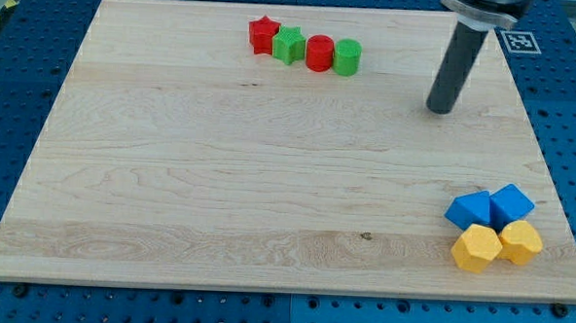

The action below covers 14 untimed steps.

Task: Keep the yellow hexagon diagonally top left to the yellow heart

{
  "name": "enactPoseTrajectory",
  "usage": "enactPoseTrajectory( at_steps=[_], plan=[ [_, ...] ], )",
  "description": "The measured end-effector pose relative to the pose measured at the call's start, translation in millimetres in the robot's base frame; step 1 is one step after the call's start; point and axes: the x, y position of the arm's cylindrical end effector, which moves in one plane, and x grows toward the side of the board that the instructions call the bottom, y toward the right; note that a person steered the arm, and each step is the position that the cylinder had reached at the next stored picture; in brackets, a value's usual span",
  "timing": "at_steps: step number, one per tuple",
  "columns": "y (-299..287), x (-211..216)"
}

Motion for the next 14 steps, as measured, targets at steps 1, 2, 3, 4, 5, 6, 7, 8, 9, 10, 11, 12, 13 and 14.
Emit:
enactPoseTrajectory(
  at_steps=[1, 2, 3, 4, 5, 6, 7, 8, 9, 10, 11, 12, 13, 14],
  plan=[
    [27, 22],
    [58, 47],
    [92, 75],
    [115, 106],
    [120, 145],
    [116, 175],
    [101, 176],
    [91, 176],
    [68, 176],
    [43, 180],
    [30, 186],
    [12, 190],
    [8, 193],
    [10, 210]
  ],
)
